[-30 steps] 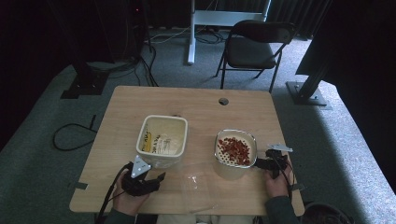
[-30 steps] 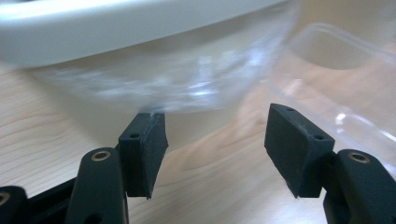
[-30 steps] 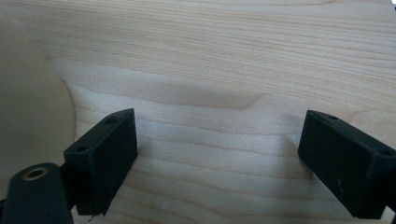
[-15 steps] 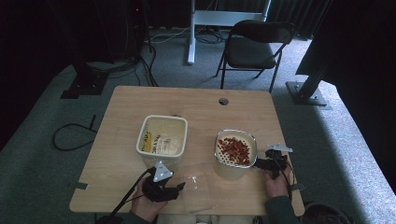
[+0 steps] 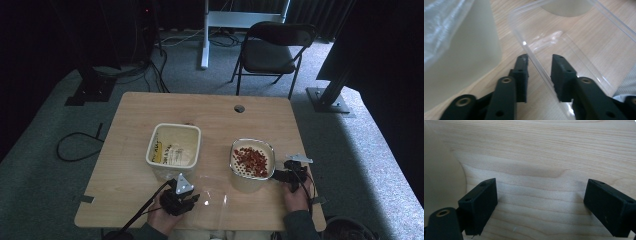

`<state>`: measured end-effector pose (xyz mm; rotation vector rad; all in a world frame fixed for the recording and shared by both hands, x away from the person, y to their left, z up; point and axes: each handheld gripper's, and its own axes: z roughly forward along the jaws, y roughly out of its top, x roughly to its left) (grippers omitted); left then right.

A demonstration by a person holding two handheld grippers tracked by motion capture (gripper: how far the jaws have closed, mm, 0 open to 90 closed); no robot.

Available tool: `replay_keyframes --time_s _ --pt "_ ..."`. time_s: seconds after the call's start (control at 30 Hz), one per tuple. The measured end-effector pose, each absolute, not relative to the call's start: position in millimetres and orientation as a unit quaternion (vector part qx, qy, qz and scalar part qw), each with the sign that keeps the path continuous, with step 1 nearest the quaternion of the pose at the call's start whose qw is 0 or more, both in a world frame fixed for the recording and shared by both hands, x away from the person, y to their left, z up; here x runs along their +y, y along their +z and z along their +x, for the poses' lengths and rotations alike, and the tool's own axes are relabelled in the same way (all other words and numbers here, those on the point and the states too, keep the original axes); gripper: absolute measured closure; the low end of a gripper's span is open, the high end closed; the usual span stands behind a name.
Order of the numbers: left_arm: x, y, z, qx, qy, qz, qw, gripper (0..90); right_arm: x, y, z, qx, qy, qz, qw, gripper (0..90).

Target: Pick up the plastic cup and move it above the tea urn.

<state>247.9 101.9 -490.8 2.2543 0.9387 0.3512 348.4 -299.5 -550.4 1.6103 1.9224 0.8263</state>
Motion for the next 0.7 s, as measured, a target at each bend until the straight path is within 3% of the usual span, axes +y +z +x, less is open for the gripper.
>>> replay_keyframes --time_s 0.1,0.23,0.4,0.57,0.7 --pt "101 -491 252 0.365 0.140 0.861 0.325 83.3 -299 -550 348 0.706 0.304 0.590 0.247 11.1" --pt "103 -490 255 0.358 0.142 0.867 0.318 83.4 -299 -550 348 0.706 0.304 0.590 0.247 11.1" --pt "104 -496 256 0.338 0.151 0.881 0.294 75.9 -299 -550 348 0.707 0.304 0.590 0.247 11.1" --pt "108 -491 258 0.333 0.126 0.876 0.326 85.4 -299 -550 348 0.707 0.304 0.590 0.247 11.1" --pt "112 -481 257 0.322 0.129 0.878 0.331 86.3 -299 -550 348 0.706 0.304 0.590 0.247 11.1"
